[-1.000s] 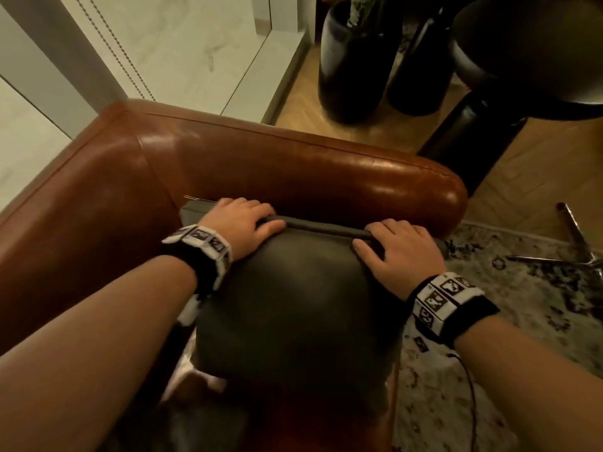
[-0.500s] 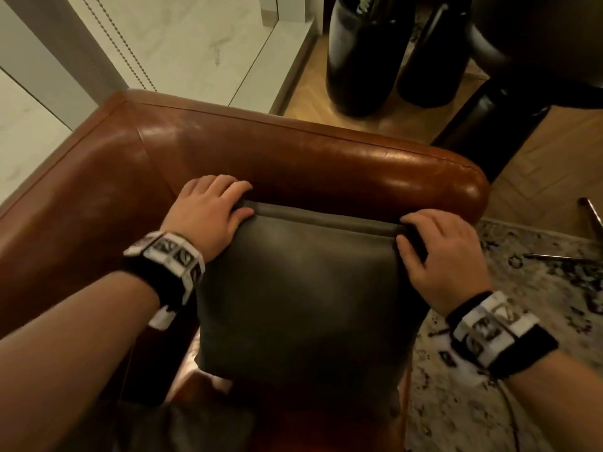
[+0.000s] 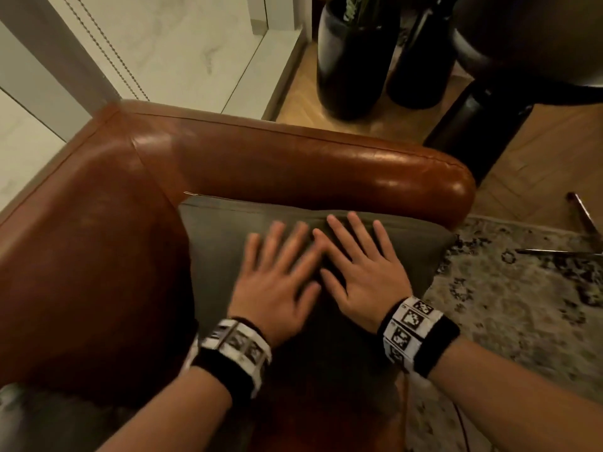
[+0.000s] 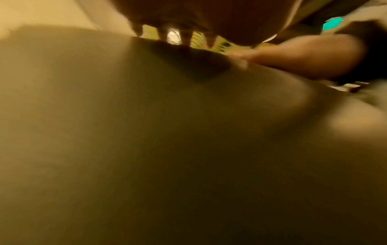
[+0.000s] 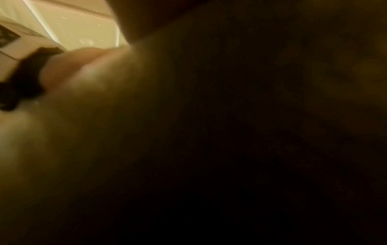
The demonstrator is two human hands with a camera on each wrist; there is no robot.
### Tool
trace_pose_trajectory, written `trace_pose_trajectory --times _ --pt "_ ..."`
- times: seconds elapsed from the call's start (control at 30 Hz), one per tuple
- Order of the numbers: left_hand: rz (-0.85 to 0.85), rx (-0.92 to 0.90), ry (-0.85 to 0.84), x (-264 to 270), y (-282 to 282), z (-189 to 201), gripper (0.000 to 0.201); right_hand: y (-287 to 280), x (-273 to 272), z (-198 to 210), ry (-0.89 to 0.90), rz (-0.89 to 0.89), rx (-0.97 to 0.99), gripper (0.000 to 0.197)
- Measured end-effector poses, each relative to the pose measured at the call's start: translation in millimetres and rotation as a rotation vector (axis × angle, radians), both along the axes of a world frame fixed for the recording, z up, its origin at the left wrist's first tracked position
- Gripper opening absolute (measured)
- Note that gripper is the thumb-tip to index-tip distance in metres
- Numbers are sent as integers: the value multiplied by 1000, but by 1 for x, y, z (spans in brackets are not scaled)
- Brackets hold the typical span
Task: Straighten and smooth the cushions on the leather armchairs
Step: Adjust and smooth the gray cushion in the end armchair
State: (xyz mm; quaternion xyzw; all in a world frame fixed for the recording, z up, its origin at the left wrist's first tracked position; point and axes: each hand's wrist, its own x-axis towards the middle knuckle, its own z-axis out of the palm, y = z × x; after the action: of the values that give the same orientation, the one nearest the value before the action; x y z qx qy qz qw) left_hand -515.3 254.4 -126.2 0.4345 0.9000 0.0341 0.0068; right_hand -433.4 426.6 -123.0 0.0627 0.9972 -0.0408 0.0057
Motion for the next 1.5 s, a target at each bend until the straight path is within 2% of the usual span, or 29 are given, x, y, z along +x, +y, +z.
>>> trace_pose_trajectory --times 0.03,0.07,0.1,0.23,0.3,0.37,0.43,0.5,0.57,0.67,0.73,0.77,0.9,1.0,1.07,1.13,1.23,1.3,1.4,1.5 --pt "-113 -56 12 7 4 -5 67 3 1 -2 -18 6 3 61" --pt "-152 -88 23 1 3 -8 67 10 4 -3 -38 4 15 61" --pt "-123 -98 38 -13 -4 -9 66 21 10 -4 -44 -28 35 61" --pt "263 -84 40 -76 -61 -5 63 65 32 1 -48 -244 65 63" --pt "375 -68 -1 -85 -68 4 64 59 29 6 -30 -309 21 62" --pt "262 -57 28 -68 -47 13 63 27 22 13 11 -289 -52 62" --pt "9 -60 35 -42 -20 12 61 -17 19 12 7 -81 -87 62" --pt "-120 -95 18 -35 -8 6 59 -37 19 1 -53 99 -54 62" --pt "-52 -107 20 -55 -17 2 58 -13 12 -3 -69 110 -5 62" --pt "207 -81 -8 -91 -47 4 58 39 0 8 -76 -89 19 61" --pt "336 -85 -46 -102 -56 14 58 47 -2 17 -93 -146 21 59" --pt "338 -93 -30 -103 -53 19 58 43 -4 21 -84 -151 1 59" --pt "141 -107 -39 -97 -6 43 53 26 -38 38 -84 -255 -165 52" --pt "55 -66 -148 -93 33 48 46 20 -66 44 -138 -244 -151 43" --pt "14 -119 -194 -94 49 48 41 22 -73 46 -161 -264 -191 33" --pt "13 -167 -231 -97 57 48 29 26 -75 48 -158 -294 -256 26" --pt "61 -109 -290 -101 61 50 17 26 -71 54 -134 -274 -251 26" --pt "39 -101 -244 -97 57 47 21 17 -63 55 -103 -223 -170 33" --pt "-79 -66 -50 -72 35 38 45 -20 -30 47 35 -95 -104 53" --pt "-187 -111 -41 -59 -1 22 57 -49 11 20 -42 110 -152 66"
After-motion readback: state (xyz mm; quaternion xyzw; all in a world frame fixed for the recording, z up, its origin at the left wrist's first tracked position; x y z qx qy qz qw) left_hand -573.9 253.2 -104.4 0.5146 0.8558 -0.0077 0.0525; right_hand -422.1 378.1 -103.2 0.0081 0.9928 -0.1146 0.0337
